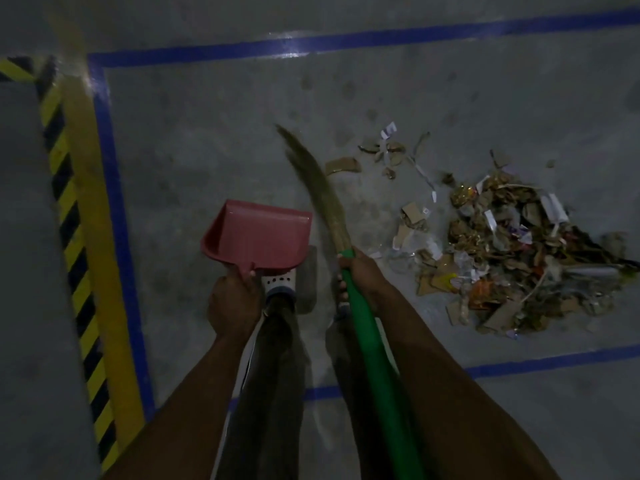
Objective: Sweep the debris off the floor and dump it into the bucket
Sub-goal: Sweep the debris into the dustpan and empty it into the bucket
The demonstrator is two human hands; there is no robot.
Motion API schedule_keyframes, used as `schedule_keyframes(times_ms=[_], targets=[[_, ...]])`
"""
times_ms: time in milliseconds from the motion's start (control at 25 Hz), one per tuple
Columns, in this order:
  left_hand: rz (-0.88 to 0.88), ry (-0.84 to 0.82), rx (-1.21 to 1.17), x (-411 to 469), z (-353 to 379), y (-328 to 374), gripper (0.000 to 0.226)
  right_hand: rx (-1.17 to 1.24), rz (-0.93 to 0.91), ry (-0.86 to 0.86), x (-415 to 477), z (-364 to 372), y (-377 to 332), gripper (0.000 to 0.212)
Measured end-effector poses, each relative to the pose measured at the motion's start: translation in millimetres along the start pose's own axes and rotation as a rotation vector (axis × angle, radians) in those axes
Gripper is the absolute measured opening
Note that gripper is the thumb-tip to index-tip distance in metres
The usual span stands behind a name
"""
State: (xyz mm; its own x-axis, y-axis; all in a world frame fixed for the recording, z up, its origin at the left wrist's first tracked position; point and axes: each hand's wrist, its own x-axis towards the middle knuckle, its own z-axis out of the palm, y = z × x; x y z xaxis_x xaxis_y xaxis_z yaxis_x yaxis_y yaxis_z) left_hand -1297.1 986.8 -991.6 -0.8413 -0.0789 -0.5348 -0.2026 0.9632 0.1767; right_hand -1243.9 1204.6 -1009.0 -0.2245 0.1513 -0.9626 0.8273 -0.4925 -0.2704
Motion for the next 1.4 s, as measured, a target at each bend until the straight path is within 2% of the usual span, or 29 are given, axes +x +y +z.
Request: schedule_keyframes(times_ms=[120, 200, 280, 360, 480, 560, 640, 720, 800, 880, 920, 1000, 1080, 1280, 1400], targets=[[0.025, -0.038, 0.021, 24, -3, -11, 0.042, 0.283, 0.112, 0.112, -21, 5, 25, 0.008], [0.045, -0.071, 0.013, 24, -21, -13, 0.039, 0.292, 0.068, 0.106, -80, 20, 49, 0.004], [0.042, -0.103, 0.006, 25, -43, -10, 0.038, 0.225, 0.031, 0.07, -140, 42, 57, 0.011], [0.093, -0.111, -0.011, 31, -60, -6, 0.038, 0.23, -0.018, 0.023, -160, 66, 40, 0.019], [0.186, -0.089, -0.017, 53, -75, 9, 0.037, 0.364, -0.079, -0.009, -114, 83, -25, 0.014], [0.24, -0.059, 0.013, 72, -67, 22, 0.039, 0.378, -0.103, 0.033, -48, 72, -75, 0.019], [0.265, -0.052, 0.019, 91, -50, 39, 0.041, 0.346, -0.095, 0.107, 15, 52, -112, 0.014], [0.294, -0.061, 0.032, 103, -35, 53, 0.041, 0.42, -0.033, 0.152, 56, 34, -122, 0.007], [0.331, -0.078, 0.041, 110, -28, 63, 0.04, 0.536, 0.069, 0.174, 58, 21, -103, 0.012], [0.321, -0.092, 0.053, 110, -32, 71, 0.039, 0.604, 0.105, 0.249, 24, 22, -68, 0.012], [0.318, -0.097, 0.052, 108, -34, 75, 0.038, 0.587, 0.068, 0.284, 1, 27, -49, 0.013], [0.317, -0.116, 0.06, 105, -39, 85, 0.04, 0.578, -0.078, 0.281, -46, 47, -27, 0.03], [0.317, -0.126, 0.083, 106, -39, 91, 0.041, 0.608, -0.134, 0.213, -57, 59, -39, 0.038], [0.333, -0.089, 0.129, 118, -27, 99, 0.035, 0.482, -0.138, 0.155, 36, 25, -133, 0.015], [0.384, -0.091, 0.147, 119, -18, 104, 0.036, 0.595, -0.028, 0.195, 71, -18, -137, 0.005]])
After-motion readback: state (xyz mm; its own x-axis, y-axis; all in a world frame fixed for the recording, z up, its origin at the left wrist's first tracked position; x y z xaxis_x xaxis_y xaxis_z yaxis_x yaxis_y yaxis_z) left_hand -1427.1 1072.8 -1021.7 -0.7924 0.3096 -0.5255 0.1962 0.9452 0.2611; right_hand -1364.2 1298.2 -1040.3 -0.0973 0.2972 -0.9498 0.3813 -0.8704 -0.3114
